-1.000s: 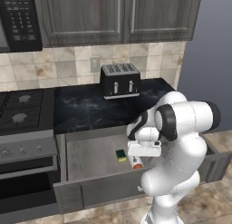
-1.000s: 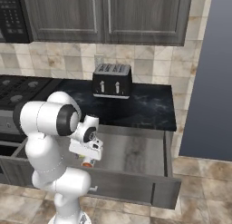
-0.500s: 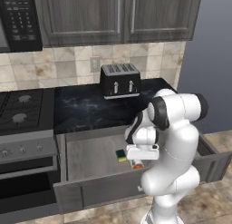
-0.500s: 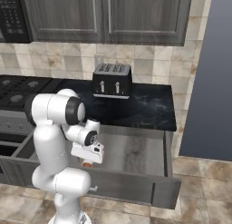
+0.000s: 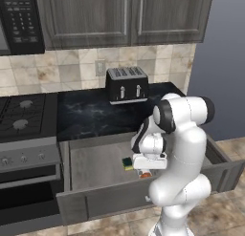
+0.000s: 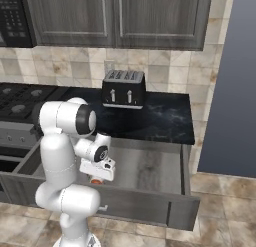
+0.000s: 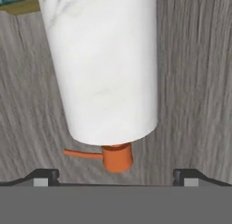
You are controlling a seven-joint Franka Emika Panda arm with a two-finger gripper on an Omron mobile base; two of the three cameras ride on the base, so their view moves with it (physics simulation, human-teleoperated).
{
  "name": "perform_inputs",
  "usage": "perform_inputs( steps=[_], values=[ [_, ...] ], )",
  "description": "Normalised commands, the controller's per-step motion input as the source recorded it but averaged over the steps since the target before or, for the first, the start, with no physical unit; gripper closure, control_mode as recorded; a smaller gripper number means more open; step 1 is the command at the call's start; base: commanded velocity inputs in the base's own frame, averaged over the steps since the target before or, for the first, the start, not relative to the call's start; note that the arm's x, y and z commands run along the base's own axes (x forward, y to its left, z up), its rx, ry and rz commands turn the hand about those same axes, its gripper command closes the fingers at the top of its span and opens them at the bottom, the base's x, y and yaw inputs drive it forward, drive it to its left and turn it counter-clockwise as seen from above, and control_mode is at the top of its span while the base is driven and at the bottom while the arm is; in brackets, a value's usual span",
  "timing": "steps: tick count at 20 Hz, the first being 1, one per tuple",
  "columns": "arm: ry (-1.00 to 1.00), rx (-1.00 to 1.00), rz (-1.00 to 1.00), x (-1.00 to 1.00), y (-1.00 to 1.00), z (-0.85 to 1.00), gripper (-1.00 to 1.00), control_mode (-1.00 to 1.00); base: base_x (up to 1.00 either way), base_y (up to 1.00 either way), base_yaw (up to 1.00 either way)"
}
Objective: Restock the sink supplies by placing the sponge and soap dispenser on the counter and next to the sink. Make sure the soap dispenser is upright.
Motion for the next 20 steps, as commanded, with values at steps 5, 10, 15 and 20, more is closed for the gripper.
perform_inputs(
  steps=[5, 10, 15, 20],
  values=[
    [-0.02, 0.0, 0.0, 0.07, 0.0, 0.0, -1.0, -1.0, 0.0, 0.0, 0.0],
    [-0.05, 0.0, 0.01, 0.24, 0.03, 0.0, -1.0, -1.0, 0.0, 0.0, 0.0],
    [-0.05, 0.0, 0.04, 0.34, 0.01, 0.0, -1.0, -1.0, 0.0, 0.0, 0.0],
    [-0.02, 0.0, 0.04, 0.29, 0.0, -0.01, -1.0, -1.0, 0.0, 0.0, 0.0]
  ],
)
